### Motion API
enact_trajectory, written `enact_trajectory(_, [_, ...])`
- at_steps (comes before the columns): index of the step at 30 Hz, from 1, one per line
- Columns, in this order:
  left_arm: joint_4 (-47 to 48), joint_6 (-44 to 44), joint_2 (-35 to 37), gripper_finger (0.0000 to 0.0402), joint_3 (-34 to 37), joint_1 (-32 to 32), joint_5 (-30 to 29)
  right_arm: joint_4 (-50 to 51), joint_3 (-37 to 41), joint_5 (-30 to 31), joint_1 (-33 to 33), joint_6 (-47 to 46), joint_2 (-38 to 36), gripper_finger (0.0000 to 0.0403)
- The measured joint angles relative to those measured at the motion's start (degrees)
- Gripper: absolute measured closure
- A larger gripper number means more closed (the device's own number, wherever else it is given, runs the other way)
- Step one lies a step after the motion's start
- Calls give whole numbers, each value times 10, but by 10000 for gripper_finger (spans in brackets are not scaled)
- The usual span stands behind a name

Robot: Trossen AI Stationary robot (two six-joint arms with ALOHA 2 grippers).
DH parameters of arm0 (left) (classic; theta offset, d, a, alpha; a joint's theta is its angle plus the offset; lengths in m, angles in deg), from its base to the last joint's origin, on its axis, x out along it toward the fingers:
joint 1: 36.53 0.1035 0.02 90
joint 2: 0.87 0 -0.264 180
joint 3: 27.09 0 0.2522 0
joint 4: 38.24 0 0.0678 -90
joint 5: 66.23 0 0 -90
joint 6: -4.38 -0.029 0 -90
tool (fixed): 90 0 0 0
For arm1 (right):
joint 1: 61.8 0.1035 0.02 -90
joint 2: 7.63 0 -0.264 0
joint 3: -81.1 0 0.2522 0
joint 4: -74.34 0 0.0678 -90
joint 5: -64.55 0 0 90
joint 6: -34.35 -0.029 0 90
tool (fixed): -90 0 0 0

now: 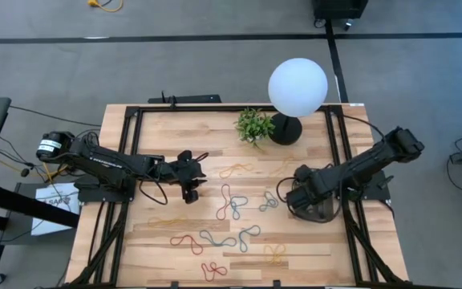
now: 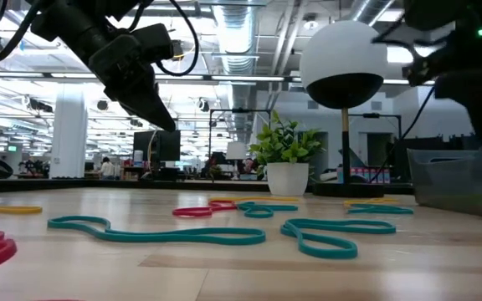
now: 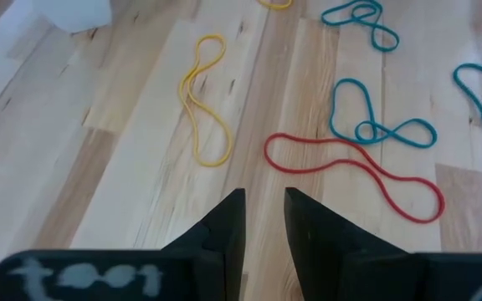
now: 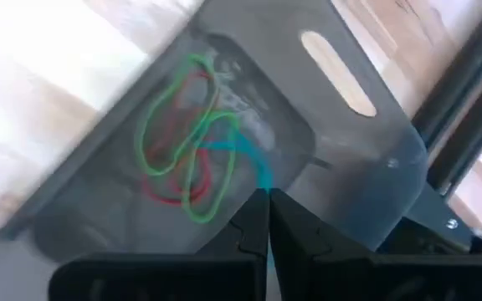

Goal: Pick and place items into bin
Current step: Put the blue rubber band into the black transparent bin

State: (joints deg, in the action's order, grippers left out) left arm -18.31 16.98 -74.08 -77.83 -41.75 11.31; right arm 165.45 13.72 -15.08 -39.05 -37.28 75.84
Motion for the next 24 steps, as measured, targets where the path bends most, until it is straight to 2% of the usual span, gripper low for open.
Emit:
enact_trajectory(5, [-6, 0, 0, 326, 0, 0, 0, 22, 8, -12, -10, -11, 20, 385])
enact_trajectory(8, [-8, 0, 0, 326, 0, 0, 0, 27, 8, -30, -23, -19, 29, 368])
enact_trajectory(15, [-5, 0, 0, 326, 0, 0, 0, 30, 8, -28, -42, 1, 31, 325])
enact_trajectory(24, [-5, 1, 0, 326, 0, 0, 0, 12, 0, -29, -52, -6, 31, 326])
